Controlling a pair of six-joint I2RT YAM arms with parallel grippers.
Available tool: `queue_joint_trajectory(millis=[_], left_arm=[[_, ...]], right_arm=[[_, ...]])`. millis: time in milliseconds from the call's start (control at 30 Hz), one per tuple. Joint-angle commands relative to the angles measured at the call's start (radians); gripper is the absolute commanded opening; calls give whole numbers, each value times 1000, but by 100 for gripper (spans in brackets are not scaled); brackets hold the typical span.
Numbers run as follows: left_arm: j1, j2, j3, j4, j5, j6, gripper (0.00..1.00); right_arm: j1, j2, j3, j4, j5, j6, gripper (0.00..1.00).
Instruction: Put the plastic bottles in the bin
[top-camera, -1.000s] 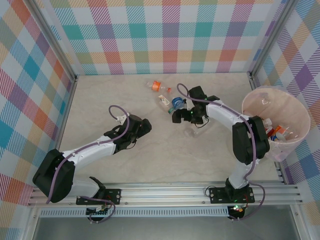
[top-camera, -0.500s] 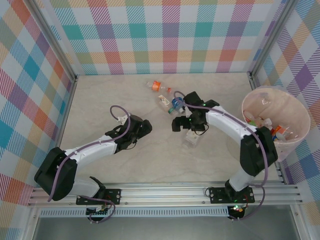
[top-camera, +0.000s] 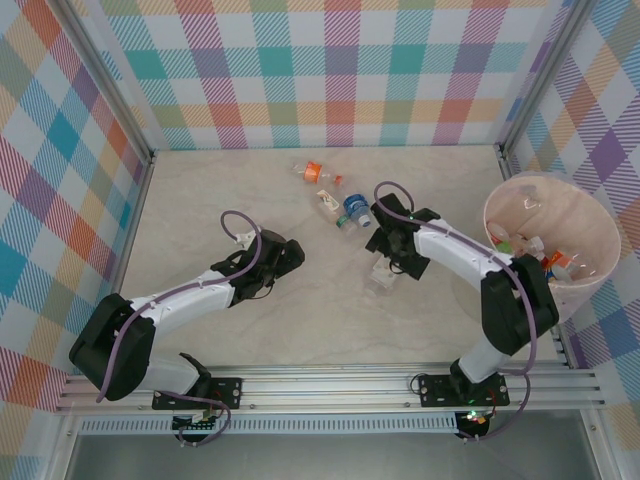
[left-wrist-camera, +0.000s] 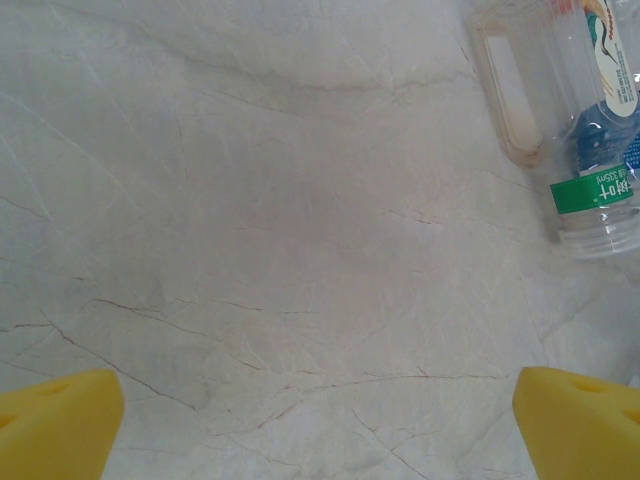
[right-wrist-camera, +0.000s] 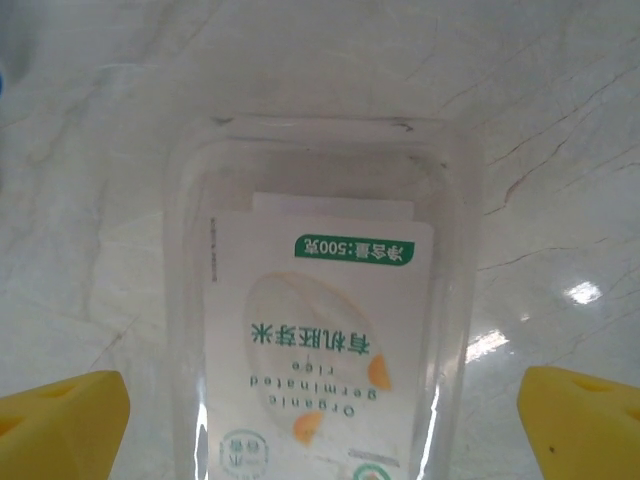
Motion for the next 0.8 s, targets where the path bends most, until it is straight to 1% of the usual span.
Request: queue_joint_trajectory(millis=[0, 100, 400, 500, 567, 667, 767], left_arm=[[8, -4, 10, 6, -13, 20, 100], [8, -7, 11, -3, -20, 22, 100], [8, -11, 11, -7, -25, 27, 100], [8, -11, 17, -12, -24, 30, 100], [8, -16, 15, -13, -25, 30, 100], [8, -20, 17, -13, -21, 29, 100], [8, -24, 27, -12, -6, 35, 100]], right_arm=[[1, 43, 45, -11, 11, 85, 100], [1, 97, 67, 1, -20, 49, 100], [1, 197, 81, 32, -38, -11, 100], [-1, 207, 78, 46, -37, -36, 90], [-1, 187, 63, 62, -26, -53, 84], [-1, 132, 24, 114, -11, -95, 77], [-1, 51, -16, 175, -8, -161, 74]])
